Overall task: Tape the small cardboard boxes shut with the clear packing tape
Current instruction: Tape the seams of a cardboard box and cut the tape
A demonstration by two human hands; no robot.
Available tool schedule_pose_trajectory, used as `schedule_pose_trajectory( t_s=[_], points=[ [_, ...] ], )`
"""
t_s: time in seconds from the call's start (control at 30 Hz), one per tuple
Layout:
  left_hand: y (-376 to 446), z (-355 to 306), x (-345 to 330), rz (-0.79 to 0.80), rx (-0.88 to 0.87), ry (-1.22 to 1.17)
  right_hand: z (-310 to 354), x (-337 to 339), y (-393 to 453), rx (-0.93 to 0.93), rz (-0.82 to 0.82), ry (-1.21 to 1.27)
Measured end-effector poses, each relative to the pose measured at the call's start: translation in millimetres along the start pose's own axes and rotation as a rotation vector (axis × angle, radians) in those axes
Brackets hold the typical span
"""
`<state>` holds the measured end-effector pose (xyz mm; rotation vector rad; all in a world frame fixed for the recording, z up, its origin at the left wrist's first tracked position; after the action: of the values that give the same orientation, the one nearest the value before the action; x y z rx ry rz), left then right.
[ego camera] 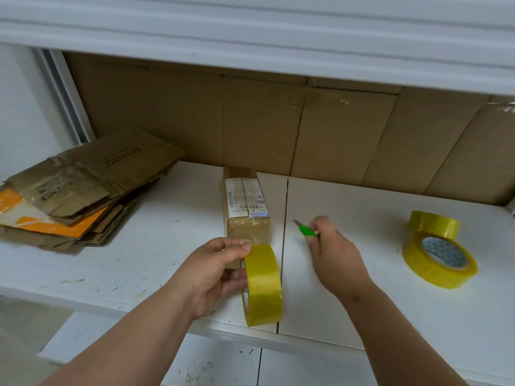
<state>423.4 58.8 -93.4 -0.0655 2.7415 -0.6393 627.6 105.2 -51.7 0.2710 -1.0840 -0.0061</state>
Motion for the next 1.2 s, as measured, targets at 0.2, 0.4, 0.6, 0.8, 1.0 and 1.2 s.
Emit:
schedule_pose_trajectory(
  t_s=[0.2, 0.4, 0.6, 0.8, 1.0, 1.2],
  points=[
    [0, 4, 0, 0.019, 0.036, -0.029, 82, 6, 9, 0.373, 0.075, -0.074],
    [1, 4, -1, 0.026, 0.035, -0.091, 96, -6, 14, 0.458, 0.050, -0.271],
    [5, 2, 0, 0.004, 0.014, -0.057, 102, -11, 21, 0.447, 0.094, -0.332],
    [6, -2, 0, -0.004, -0.013, -0.029, 102, -22, 32, 0.394, 0.195, -0.348],
    [6, -3, 2, -0.003, -0.017, -0.038, 81, -21, 34, 0.347, 0.238, -0.378],
    [6, -4, 2, 0.019, -0.008, -0.030, 23, -26, 34, 0.112, 0.183, -0.235]
  ],
)
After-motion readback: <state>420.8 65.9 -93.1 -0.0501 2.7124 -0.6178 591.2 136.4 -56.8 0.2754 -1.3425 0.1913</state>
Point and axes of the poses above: each hand's wrist, its own y-axis towards the middle knuckle, its own x-axis out of the back of the hand, z = x × y, the point moved 8 cm from there along y, towards the middle knuckle, and after that the axes turned 2 degrees about x, right-handed, at the moved point
